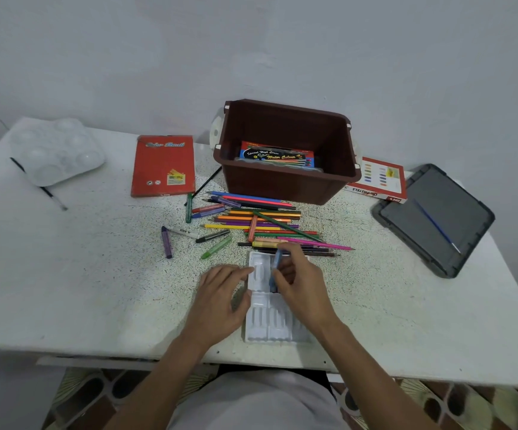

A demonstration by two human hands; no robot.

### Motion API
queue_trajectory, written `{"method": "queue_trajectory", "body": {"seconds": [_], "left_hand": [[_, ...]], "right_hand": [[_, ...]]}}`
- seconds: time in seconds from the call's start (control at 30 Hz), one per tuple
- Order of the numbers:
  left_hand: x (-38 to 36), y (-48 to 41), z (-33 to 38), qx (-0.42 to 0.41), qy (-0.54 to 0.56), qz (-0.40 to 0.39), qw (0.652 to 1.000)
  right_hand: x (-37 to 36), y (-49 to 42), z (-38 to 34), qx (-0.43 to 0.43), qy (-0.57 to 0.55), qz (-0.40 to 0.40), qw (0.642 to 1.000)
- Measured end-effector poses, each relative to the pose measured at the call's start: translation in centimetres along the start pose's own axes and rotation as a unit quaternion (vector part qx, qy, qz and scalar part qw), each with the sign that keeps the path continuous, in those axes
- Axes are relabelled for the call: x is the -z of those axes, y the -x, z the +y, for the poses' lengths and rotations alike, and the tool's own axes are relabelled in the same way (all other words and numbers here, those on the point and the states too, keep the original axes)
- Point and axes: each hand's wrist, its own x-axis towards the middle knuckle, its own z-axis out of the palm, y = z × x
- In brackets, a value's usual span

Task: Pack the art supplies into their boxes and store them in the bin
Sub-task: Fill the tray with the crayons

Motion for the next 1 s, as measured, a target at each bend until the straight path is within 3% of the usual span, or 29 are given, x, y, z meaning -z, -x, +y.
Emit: {"method": "queue_trajectory", "body": {"seconds": [0.2,0.47,0.83,1.0], "left_hand": [[0.2,0.0,0.2,-0.001,-0.003,-0.002,1.000],[0.2,0.0,0.2,-0.005,-0.004,0.004,1.000],[0.2,0.0,0.2,-0.006,0.003,0.009,1.000],[0.1,0.1,0.1,-0.008,0.001,0.011,1.000]], "right_hand": [[-1.5,0.3,0.6,0.048,0.087,-0.005,0.995],[-3.7,0.6,2.9,0.130,0.193,0.045,0.971],[-3.6,1.1,2.4,0.171,0.263,0.082,0.946],[-3.3,0.7,1.8,0.126,0.301,0.071,0.942]]}}
